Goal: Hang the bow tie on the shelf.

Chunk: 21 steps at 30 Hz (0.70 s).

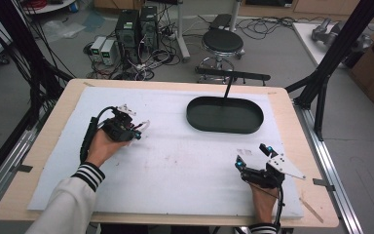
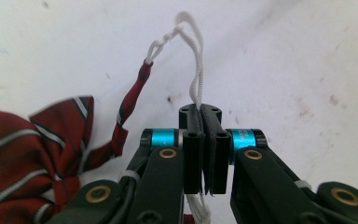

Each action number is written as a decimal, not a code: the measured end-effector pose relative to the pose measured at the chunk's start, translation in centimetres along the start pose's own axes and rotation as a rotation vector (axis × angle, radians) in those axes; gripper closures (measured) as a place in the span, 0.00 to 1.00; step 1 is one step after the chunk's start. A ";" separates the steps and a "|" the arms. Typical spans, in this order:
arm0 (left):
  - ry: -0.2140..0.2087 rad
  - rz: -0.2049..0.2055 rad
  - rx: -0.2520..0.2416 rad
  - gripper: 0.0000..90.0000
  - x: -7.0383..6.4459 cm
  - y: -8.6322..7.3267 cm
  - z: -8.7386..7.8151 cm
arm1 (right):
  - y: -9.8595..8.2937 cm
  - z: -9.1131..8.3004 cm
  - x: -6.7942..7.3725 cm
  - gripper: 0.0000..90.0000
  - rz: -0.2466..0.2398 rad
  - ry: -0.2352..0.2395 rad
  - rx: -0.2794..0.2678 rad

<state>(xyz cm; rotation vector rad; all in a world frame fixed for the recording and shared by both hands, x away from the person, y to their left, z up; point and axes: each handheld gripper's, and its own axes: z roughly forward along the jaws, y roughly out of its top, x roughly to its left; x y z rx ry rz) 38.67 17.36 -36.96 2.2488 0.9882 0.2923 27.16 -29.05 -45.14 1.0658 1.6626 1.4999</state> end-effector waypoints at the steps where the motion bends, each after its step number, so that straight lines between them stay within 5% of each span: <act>1: -0.005 -0.001 -0.013 0.97 0.0 0.2 -0.3 | 0.0 0.0 0.0 0.01 0.000 0.000 0.000; 10: 0.012 0.011 -0.158 0.97 -0.6 1.6 -1.9 | 0.0 0.0 0.0 0.01 0.000 0.000 0.000; 21: 0.014 0.034 -0.272 0.97 -2.1 3.6 -2.6 | 0.0 0.0 0.0 0.01 0.000 -0.001 -0.001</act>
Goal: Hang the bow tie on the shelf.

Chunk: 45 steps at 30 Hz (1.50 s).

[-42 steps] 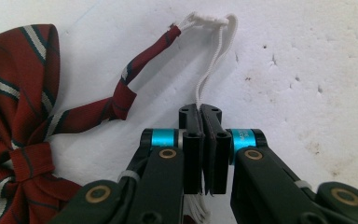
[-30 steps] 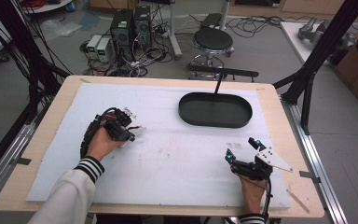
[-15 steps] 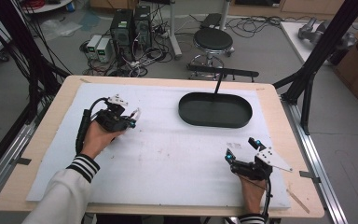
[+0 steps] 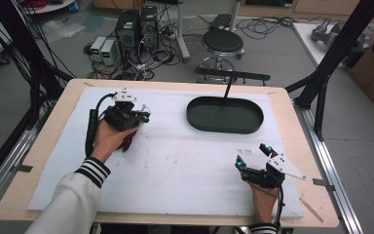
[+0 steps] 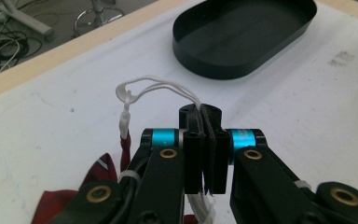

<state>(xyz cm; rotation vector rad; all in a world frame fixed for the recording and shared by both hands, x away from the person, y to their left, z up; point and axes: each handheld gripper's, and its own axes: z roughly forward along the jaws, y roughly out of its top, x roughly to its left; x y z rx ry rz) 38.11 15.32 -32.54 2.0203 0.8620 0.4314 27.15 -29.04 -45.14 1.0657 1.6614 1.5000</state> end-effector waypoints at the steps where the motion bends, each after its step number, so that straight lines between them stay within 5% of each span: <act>1: -0.001 -0.003 -0.007 0.97 -0.1 0.1 0.0 | 0.0 0.0 0.0 0.01 -0.001 -0.001 -0.001; 19: -0.008 0.043 -0.163 0.97 -2.8 4.5 0.8 | 0.0 0.0 0.0 0.01 0.003 0.001 -0.002; 32: -0.033 0.040 -0.245 0.97 -3.5 6.1 1.8 | 0.0 -0.1 0.0 0.01 0.003 0.000 -0.004; 36: -0.050 0.015 -0.280 0.97 -3.7 7.1 1.9 | 0.0 0.0 0.0 0.01 0.003 -0.001 -0.005; 45: -0.062 0.033 -0.330 0.97 -4.3 9.9 3.1 | 0.0 -0.1 0.0 0.01 0.005 0.000 -0.004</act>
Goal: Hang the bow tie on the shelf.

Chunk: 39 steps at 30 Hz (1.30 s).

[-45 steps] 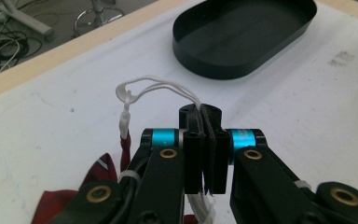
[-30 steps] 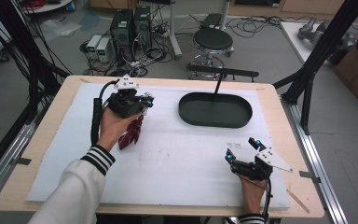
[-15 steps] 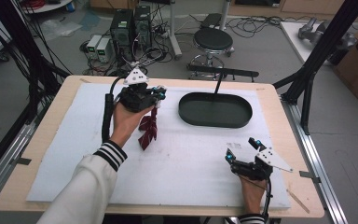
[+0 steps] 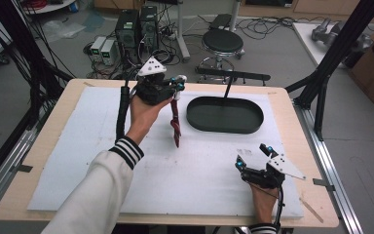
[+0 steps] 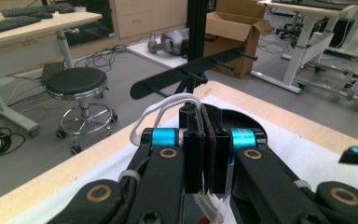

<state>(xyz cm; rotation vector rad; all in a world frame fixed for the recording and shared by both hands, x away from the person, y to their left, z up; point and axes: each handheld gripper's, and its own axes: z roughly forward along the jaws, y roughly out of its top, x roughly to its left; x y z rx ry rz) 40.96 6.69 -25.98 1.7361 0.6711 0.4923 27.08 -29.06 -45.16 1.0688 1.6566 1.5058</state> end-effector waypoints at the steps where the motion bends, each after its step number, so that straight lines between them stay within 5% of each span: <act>1: 0.000 0.000 -0.002 0.97 0.0 0.2 0.3 | 0.0 0.0 0.0 0.01 -0.001 -0.001 -0.002; 28: -0.010 -0.067 -0.057 0.97 1.7 2.0 7.0 | 0.0 0.1 -0.2 0.01 0.006 0.002 0.002; 39: 0.024 -0.072 -0.068 0.97 2.4 2.9 8.9 | 0.0 0.1 -0.2 0.01 0.015 -0.002 0.000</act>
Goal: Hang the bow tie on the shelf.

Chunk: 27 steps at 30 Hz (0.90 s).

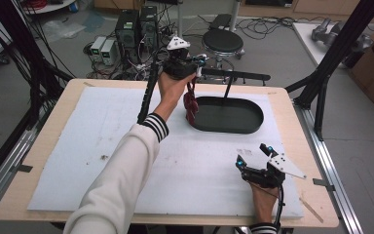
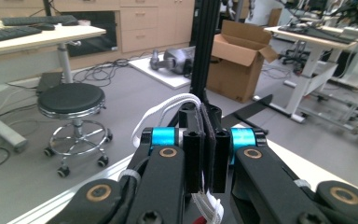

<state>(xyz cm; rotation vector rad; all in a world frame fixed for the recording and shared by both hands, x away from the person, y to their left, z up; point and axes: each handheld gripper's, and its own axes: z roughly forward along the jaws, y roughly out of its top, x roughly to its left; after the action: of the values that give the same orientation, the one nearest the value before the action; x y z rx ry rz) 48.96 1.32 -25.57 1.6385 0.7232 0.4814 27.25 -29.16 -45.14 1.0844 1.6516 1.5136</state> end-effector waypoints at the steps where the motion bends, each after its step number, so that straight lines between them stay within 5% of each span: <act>1: 0.002 -0.008 -0.005 0.97 0.1 0.0 0.1 | 0.0 0.0 0.0 0.01 0.000 0.000 0.000; 27: -0.042 -0.054 0.031 0.97 -0.8 -2.2 3.8 | 0.0 0.0 -0.1 0.01 0.004 -0.001 0.002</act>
<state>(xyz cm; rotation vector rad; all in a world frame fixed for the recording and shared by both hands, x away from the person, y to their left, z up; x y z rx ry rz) 50.54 -1.81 -28.36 1.6488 0.7452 0.3980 27.29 -29.26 -45.14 1.0906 1.6512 1.5139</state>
